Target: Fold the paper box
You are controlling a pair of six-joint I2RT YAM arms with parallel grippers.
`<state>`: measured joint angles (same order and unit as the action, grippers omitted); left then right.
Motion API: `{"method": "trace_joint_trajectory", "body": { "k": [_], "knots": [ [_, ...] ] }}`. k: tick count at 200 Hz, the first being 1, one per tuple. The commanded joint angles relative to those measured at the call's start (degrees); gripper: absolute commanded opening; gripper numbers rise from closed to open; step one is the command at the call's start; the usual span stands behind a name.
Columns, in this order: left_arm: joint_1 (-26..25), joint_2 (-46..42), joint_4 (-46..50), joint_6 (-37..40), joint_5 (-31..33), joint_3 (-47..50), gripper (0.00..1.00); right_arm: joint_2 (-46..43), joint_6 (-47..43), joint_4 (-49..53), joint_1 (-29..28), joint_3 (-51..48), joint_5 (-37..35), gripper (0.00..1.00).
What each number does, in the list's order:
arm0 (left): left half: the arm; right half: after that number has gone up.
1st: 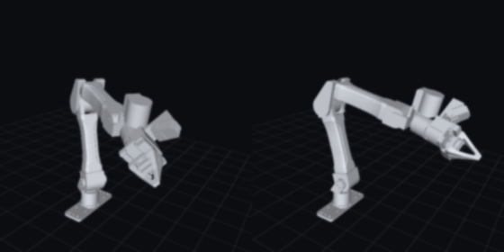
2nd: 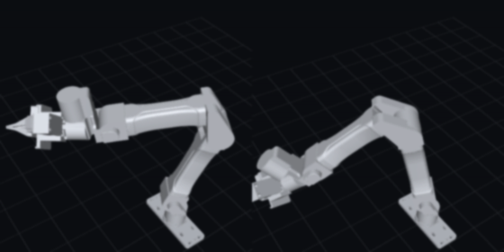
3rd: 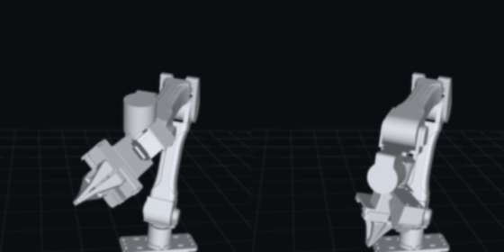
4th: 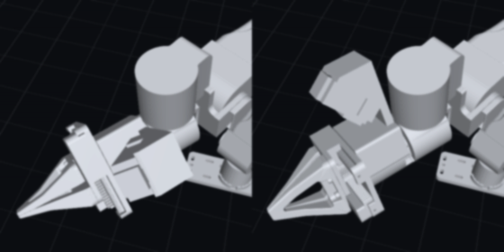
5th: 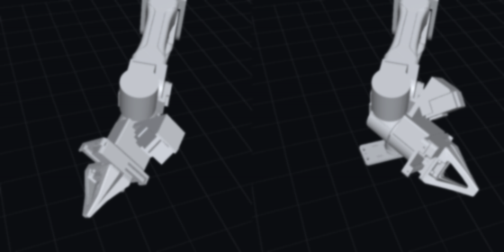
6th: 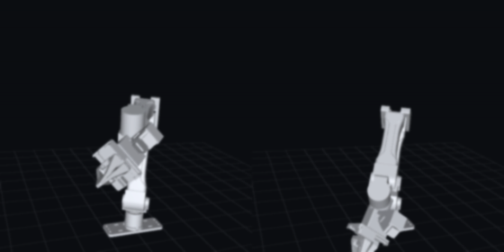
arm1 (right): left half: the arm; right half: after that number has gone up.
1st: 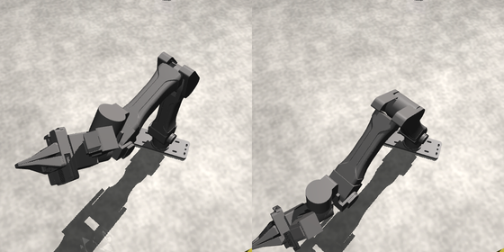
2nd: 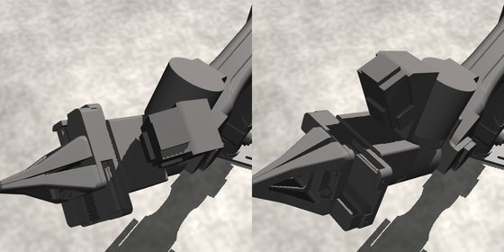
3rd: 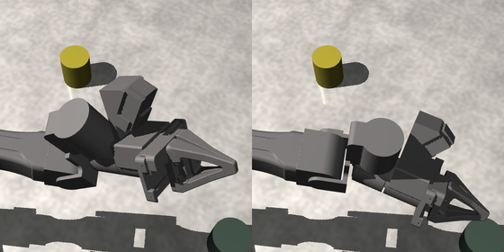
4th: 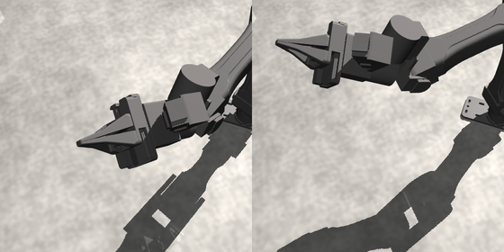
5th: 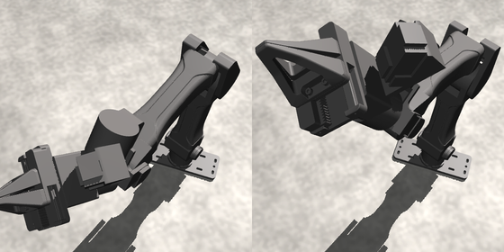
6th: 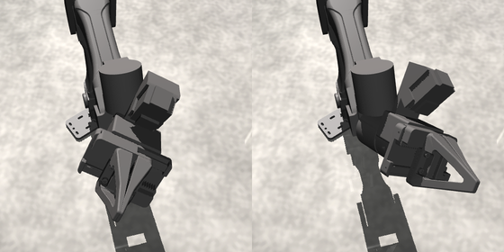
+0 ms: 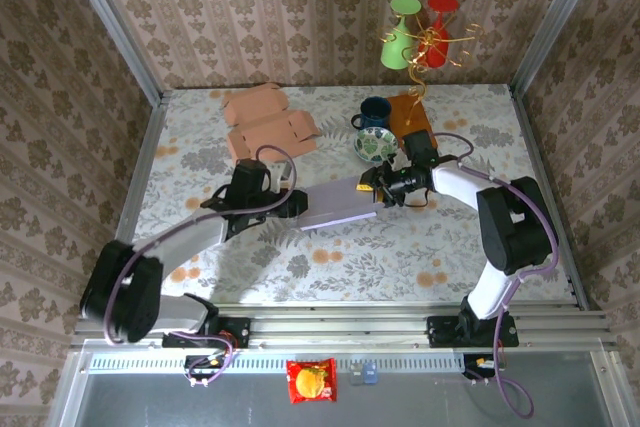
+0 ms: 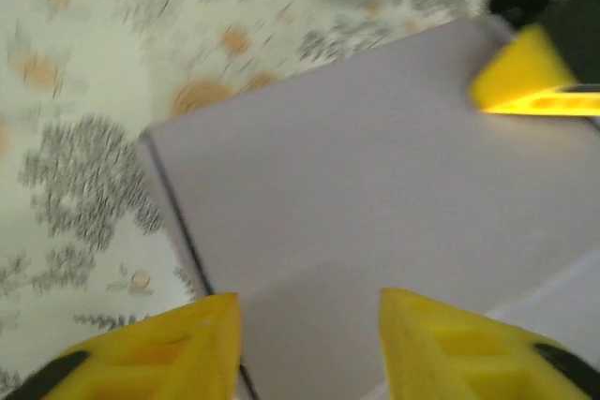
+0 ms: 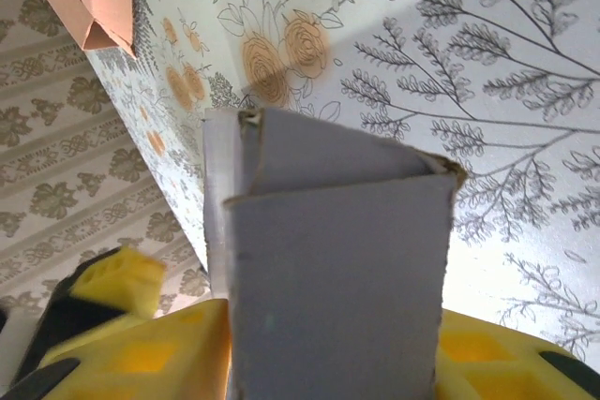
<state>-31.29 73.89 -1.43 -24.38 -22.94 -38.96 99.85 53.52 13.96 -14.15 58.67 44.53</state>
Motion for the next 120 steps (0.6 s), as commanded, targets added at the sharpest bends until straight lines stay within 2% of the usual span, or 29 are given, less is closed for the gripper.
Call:
{"method": "trace_joint_trajectory", "body": {
  "k": [1,33,55,64,76,92,105,120],
  "knots": [
    [-2.2,-5.8,2.8,14.2,4.4,-2.2,0.50,1.1,4.2,4.3,1.8,0.3,4.2,0.45],
    [-8.9,-11.3,10.1,35.5,1.6,-4.6,0.67,1.0,7.4,6.6,3.9,0.4,8.2,0.44],
    [-14.3,-9.2,21.5,48.0,4.7,-9.6,0.70,0.9,10.3,9.2,5.0,0.6,10.8,0.43],
    [-16.2,-7.5,24.7,52.4,8.0,-11.2,0.70,0.7,11.4,10.5,5.2,0.7,11.7,0.43],
    [-18.5,-5.7,25.6,56.7,13.4,-11.8,0.72,0.6,12.4,12.1,5.4,0.9,13.0,0.43],
    [-19.3,-3.4,24.0,60.9,17.9,-12.0,0.74,0.5,13.0,16.3,5.6,1.3,14.1,0.42],
    [-19.0,-1.7,22.0,62.7,19.4,-12.3,0.76,0.3,14.0,19.0,5.8,1.0,15.3,0.42],
    [-17.9,0.2,20.3,63.4,18.2,-13.1,0.76,-0.3,16.0,20.0,6.1,-0.2,16.0,0.42]
  ]
}}
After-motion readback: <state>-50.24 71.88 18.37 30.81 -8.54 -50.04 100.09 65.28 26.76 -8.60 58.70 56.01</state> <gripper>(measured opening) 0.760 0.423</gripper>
